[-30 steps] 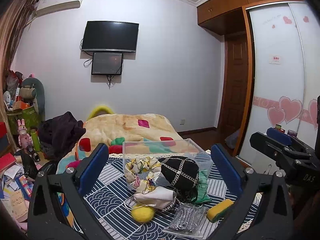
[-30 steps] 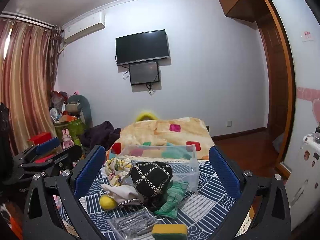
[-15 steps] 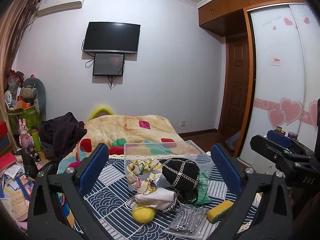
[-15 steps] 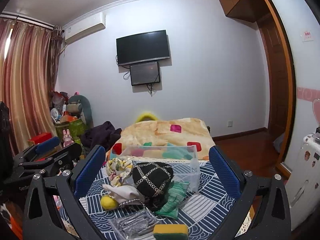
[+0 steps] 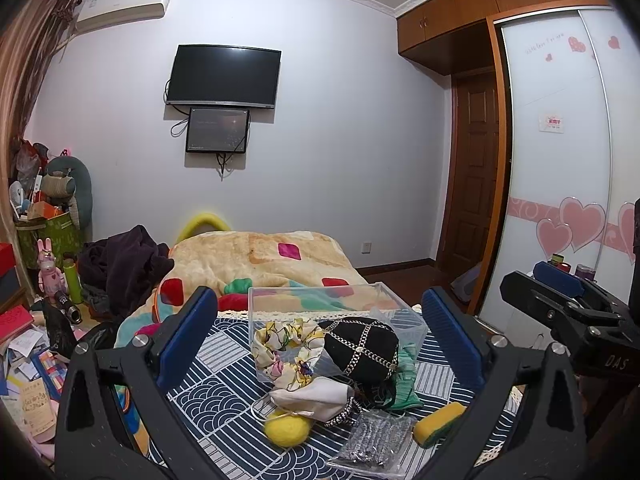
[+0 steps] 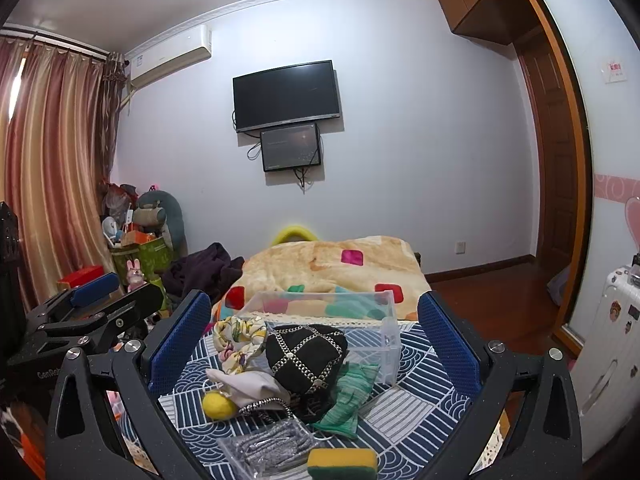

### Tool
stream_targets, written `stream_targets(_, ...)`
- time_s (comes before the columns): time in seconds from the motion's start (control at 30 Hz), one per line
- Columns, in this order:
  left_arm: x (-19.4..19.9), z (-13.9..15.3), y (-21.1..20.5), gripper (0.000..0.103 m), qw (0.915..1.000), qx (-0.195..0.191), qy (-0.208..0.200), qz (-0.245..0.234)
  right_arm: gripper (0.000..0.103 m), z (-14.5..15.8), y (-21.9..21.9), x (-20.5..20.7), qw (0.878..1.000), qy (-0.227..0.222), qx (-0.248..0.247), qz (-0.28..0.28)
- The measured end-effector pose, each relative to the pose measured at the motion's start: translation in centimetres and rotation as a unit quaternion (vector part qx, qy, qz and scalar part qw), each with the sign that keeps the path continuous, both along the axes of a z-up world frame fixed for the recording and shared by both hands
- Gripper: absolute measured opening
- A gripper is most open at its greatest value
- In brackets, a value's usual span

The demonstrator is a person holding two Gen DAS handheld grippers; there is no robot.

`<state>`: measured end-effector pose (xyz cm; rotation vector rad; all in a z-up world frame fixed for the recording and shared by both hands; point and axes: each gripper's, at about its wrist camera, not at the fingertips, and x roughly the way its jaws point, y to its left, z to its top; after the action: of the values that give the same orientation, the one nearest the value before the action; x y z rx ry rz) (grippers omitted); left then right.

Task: Organize soft objects

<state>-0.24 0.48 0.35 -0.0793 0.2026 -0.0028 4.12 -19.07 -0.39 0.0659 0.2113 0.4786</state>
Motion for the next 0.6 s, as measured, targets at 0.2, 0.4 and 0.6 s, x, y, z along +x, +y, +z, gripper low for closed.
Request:
stream_targets(0.2,-0.01,0.02,0.01,0.103,1.0000,0.000,0.000,0.000,0.103,0.00,0.01,0.02,1.000,-0.001,0.000,0.001)
stream_targets(0.4,-0.08,0.07,-0.01,0.103,1.0000,0.000,-0.001,0.000,0.103,0.01,-0.02,0.01,1.000,-0.001,0.000,0.000)
stream_targets(0.6,-0.15,0.12,-0.06,0.103,1.0000,0.001,0.000,0.000,0.103,0.01,0.02,-0.01,1.000,0.000,0.000,0.001)
